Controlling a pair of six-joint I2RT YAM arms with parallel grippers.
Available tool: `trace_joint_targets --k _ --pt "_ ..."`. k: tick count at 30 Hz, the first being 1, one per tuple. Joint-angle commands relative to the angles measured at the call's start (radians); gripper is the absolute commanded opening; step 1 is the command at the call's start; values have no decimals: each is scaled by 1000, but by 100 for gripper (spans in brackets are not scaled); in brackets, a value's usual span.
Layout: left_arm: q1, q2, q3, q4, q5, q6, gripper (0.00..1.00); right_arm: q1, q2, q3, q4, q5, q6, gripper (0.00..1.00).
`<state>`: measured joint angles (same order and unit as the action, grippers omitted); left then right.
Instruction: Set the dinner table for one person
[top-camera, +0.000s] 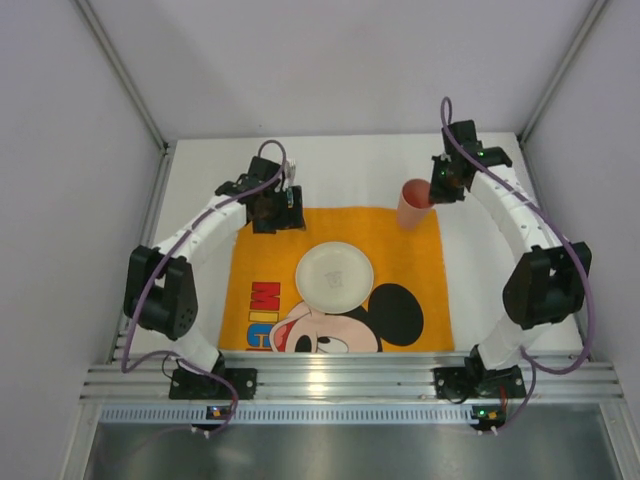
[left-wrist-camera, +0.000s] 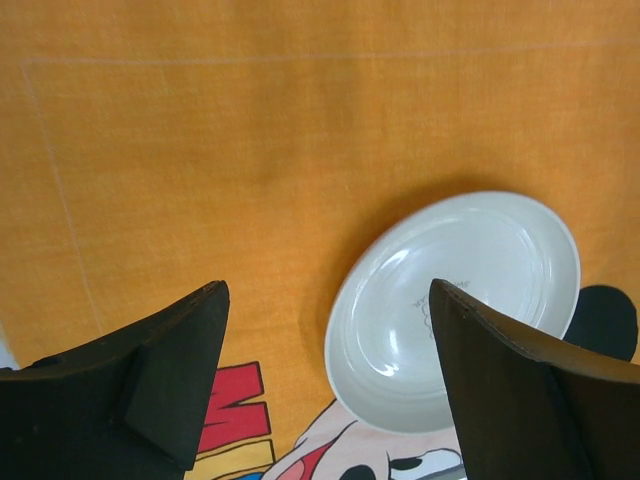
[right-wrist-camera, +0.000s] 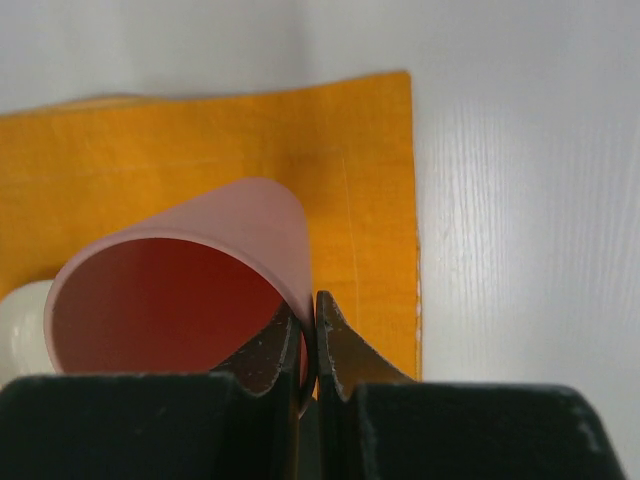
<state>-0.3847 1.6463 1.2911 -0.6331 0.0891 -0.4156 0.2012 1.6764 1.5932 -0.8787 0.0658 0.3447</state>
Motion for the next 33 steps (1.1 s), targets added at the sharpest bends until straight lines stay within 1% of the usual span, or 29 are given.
trace_joint_targets --k 1,2,5,12,14,15,16,17,18,20,25,26,29,33 --pt "58 36 105 -20 -14 23 86 18 -7 -90 6 -18 19 0" --pt "69 58 123 -22 -6 21 85 24 -7 -122 12 -12 19 0" --pt "92 92 186 -25 1 23 85 30 3 -150 43 15 16 0" --pt "121 176 315 -30 -26 14 85 43 46 -142 70 46 -3 1" --pt "132 208 335 -16 -54 9 84 47 31 -157 72 43 -9 13" --pt "139 220 353 -8 -61 8 84 50 17 -165 79 39 -16 31" --pt "142 233 367 -8 -69 8 84 53 10 -173 83 34 -21 41" --pt "145 265 384 -11 -80 9 83 56 2 -183 86 26 -30 54" --pt "151 282 420 -14 -80 15 83 58 -13 -188 83 25 -33 58" --pt "156 337 459 -23 -129 27 82 60 -30 -194 73 26 -41 65" --pt "179 476 608 -51 -176 58 79 61 -119 -184 35 48 -52 67" --pt "181 495 644 -57 -180 63 78 60 -129 -176 17 70 -56 68" --pt "182 558 697 -62 -201 84 76 53 -171 -159 -15 101 -70 69" --pt "182 618 726 -57 -232 109 73 32 -208 -130 -66 121 -79 69"
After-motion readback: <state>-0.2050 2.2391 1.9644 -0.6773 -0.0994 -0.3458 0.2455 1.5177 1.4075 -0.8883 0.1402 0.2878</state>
